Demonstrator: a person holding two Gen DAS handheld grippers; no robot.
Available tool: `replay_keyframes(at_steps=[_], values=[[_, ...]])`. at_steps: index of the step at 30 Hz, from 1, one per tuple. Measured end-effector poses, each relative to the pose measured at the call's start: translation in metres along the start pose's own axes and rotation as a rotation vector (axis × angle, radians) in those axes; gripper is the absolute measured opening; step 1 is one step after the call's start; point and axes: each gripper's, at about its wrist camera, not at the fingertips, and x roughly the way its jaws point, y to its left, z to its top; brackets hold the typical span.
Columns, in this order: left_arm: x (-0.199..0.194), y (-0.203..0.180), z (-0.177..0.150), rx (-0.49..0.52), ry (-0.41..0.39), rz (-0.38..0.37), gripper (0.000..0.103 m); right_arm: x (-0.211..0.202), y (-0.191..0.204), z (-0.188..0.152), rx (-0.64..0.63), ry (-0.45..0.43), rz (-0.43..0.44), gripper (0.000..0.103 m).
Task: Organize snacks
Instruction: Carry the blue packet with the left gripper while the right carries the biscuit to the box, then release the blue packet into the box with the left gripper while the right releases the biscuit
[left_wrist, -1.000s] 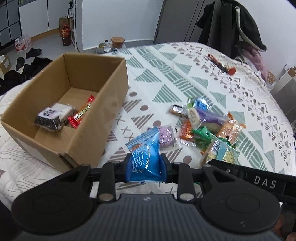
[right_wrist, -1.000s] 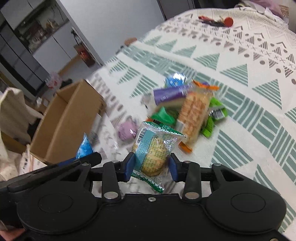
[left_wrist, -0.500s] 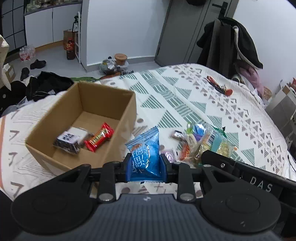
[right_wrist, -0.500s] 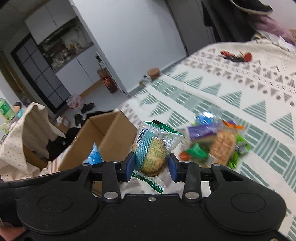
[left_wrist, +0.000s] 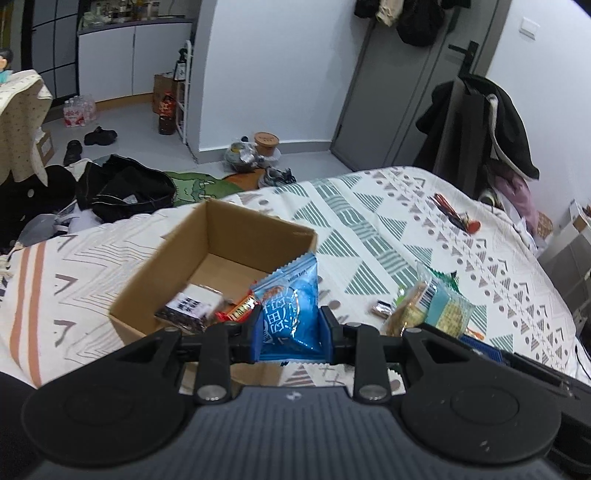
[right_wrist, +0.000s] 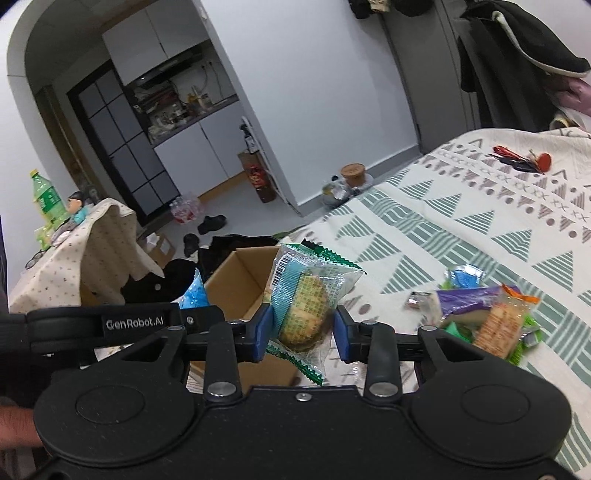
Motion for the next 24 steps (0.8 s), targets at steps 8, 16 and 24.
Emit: replay_keyframes(at_steps=[8,16,24], values=[[-0.009,0.025,0.011,-0.032,-0.025,0.029,0.030,0.018,0.016,0.007,0.035,-0.011,0.060,0.034],[-0.001,0.056,0.017,-0.073,-0.011,0.044,0.030,0.041,0.039,0.005,0.036,0.009,0.106,0.034],[0.024,0.077,0.016,-0.108,0.033,0.037,0.030,0.064,0.052,0.001,0.047,0.058,0.114,0.013]])
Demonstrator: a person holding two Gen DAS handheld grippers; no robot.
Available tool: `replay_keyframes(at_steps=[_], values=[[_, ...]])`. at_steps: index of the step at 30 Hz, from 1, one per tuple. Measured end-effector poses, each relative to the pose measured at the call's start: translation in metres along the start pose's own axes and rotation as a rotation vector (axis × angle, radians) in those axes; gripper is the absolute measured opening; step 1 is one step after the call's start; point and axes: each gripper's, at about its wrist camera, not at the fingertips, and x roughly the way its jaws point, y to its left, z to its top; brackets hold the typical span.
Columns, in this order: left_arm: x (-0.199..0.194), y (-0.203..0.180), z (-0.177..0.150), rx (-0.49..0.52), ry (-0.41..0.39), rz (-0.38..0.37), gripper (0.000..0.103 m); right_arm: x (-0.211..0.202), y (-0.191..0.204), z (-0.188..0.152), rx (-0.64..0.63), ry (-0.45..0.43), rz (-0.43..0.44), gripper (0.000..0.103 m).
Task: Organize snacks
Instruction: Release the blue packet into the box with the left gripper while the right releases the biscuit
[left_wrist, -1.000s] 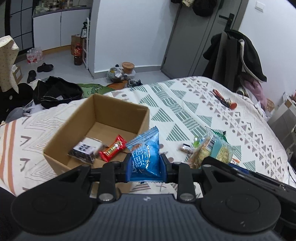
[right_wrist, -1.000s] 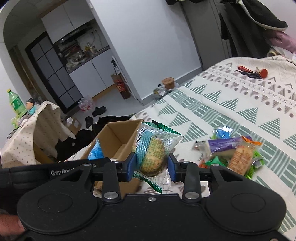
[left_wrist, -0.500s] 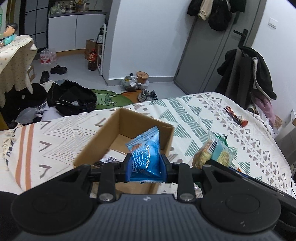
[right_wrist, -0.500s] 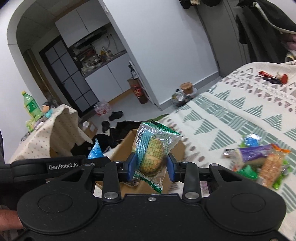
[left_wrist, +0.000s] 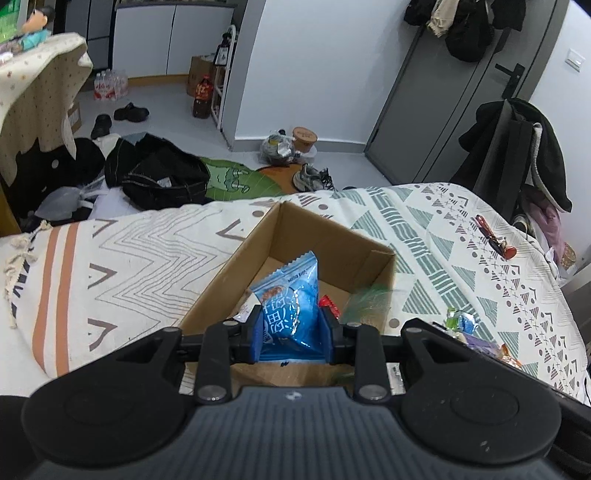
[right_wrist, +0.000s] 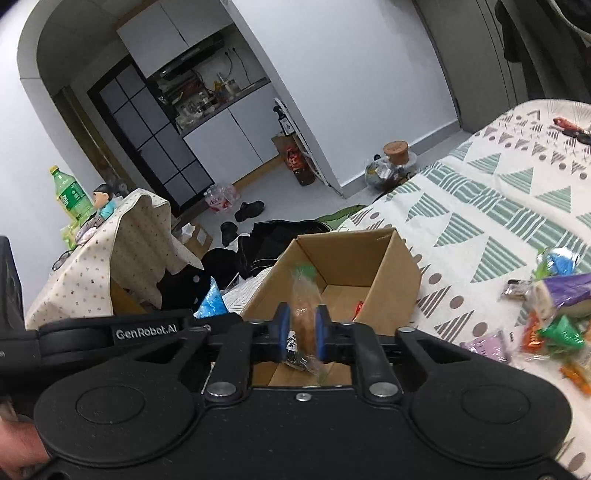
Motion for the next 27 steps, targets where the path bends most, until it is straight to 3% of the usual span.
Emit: replay_keyframes(at_steps=[8,13,19,21,27], values=[[0.024,0.011,0.000,-0.008,0.057,0.015,0.032,0.022,-0.001,-0.006,-0.003,0.055,-0.020,0.010],[0.027,0.007,0.001,-0.001,0.073,0.005,0.034,0.018,-0.007,-0.005,0.021,0.072,-0.041,0.015],[0.022,0.004,0.003,0.003,0.079,0.017,0.049,0.008,-0.014,-0.004,0.036,0.069,-0.085,0.044],[0.017,0.001,0.003,0.012,0.074,0.023,0.054,0.000,-0.016,-0.001,0.042,0.058,-0.095,0.059],[0.007,-0.008,0.003,0.024,0.061,0.025,0.071,-0.024,-0.021,0.000,0.027,0.052,-0.113,0.077]])
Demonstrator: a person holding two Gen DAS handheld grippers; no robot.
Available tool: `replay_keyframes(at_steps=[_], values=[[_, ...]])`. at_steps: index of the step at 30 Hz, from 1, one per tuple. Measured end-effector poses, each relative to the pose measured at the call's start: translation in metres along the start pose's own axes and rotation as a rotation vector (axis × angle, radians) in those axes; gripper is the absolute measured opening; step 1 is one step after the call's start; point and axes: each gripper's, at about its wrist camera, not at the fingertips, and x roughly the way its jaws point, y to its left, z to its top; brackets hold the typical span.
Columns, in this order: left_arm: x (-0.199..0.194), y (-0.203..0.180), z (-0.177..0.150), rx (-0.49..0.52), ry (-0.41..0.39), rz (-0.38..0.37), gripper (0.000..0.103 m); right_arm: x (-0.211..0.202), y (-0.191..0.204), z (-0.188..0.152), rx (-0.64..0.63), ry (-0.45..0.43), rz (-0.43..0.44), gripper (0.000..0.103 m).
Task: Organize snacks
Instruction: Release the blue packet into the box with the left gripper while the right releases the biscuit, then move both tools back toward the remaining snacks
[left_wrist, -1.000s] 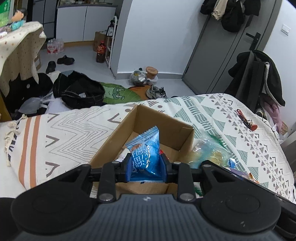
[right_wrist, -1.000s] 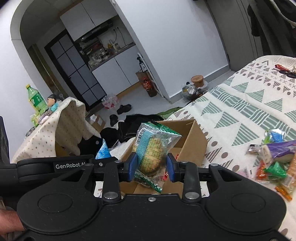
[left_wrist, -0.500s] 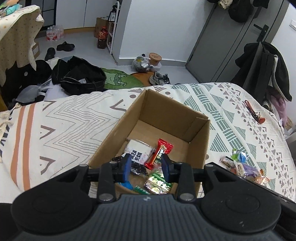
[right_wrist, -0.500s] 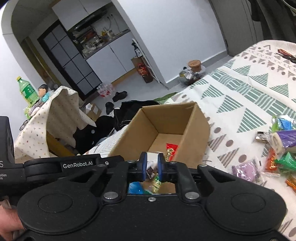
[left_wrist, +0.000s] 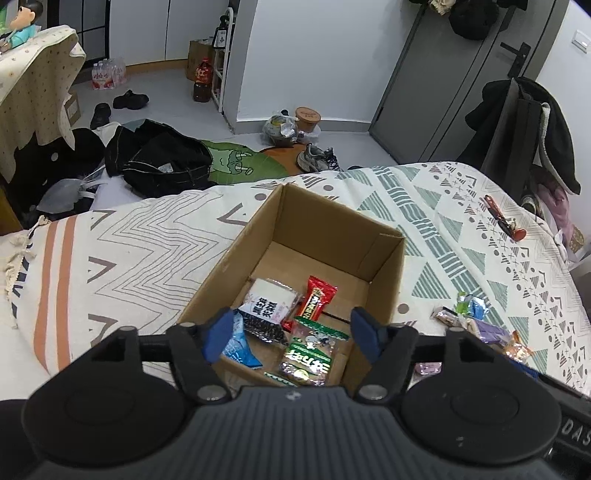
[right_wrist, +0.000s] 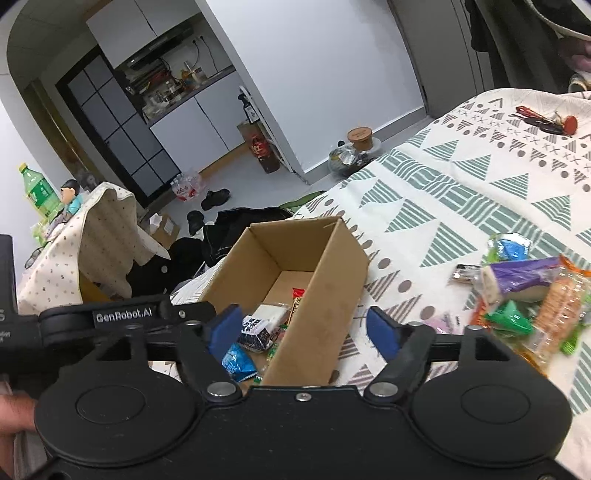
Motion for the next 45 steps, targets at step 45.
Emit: replay_keyframes(at_steps=[45], values=[[-0.017,-0.103,-0.049,0.182,0.051,-0.212,0.089,-0.108,-0.110,-0.026,0.220,-0.083,-0.331,0.098]])
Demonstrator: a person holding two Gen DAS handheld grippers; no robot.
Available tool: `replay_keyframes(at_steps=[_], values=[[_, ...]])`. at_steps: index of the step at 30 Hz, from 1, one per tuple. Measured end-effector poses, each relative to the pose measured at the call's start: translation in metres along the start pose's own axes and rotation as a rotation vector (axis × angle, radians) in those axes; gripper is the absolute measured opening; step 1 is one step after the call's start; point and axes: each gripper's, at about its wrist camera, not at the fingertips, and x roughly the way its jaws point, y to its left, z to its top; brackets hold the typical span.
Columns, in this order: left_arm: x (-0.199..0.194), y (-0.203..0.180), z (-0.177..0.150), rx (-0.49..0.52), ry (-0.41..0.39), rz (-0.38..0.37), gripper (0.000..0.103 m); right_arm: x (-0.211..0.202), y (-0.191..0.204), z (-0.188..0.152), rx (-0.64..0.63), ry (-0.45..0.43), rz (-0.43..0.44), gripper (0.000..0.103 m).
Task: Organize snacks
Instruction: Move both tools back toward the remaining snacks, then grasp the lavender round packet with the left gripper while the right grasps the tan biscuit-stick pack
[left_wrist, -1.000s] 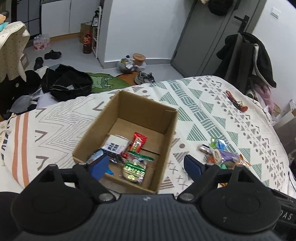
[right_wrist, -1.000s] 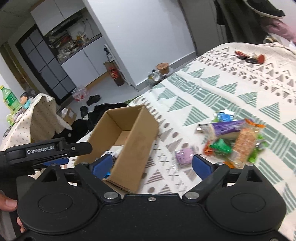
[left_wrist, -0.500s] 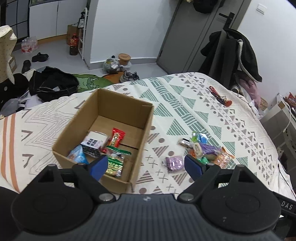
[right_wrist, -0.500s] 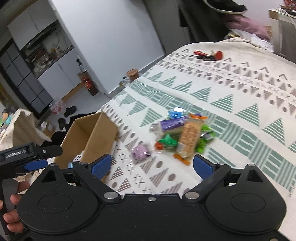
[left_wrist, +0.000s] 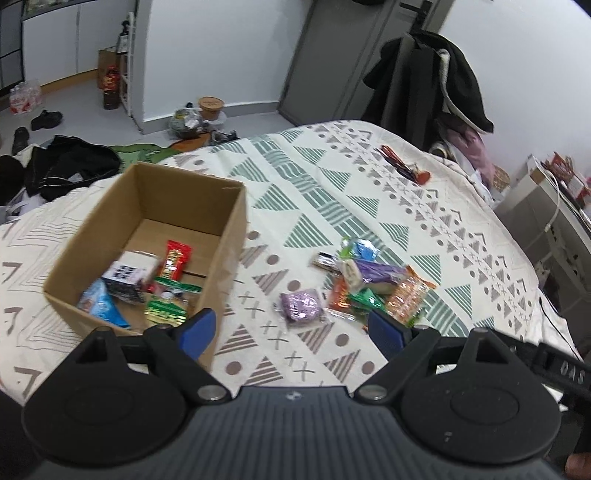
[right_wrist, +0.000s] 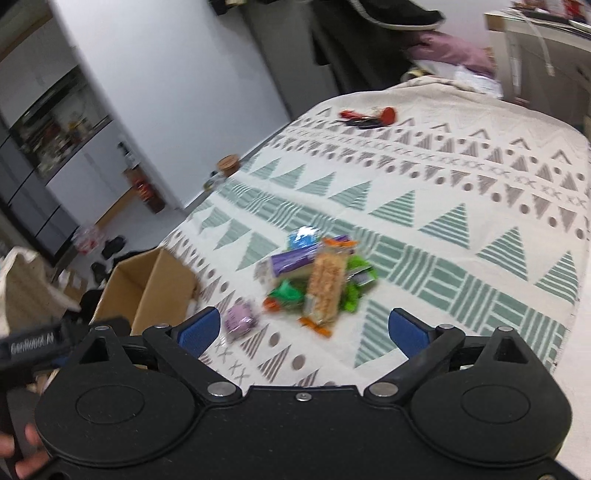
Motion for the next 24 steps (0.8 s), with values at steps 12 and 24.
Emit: replay_keyframes(at_steps=[12,24], values=[[0.045,-0.016,-0.006,0.024,0.029,-0.001,0.088,0.032,-0.017,0.007,0.083,0.024,0.011,0.073],[0.096,-0.023,-0.012,0.026,0.056,-0.007,0.084,0.070,-0.024,0.013,0.100,0.071,0.032,0.055]])
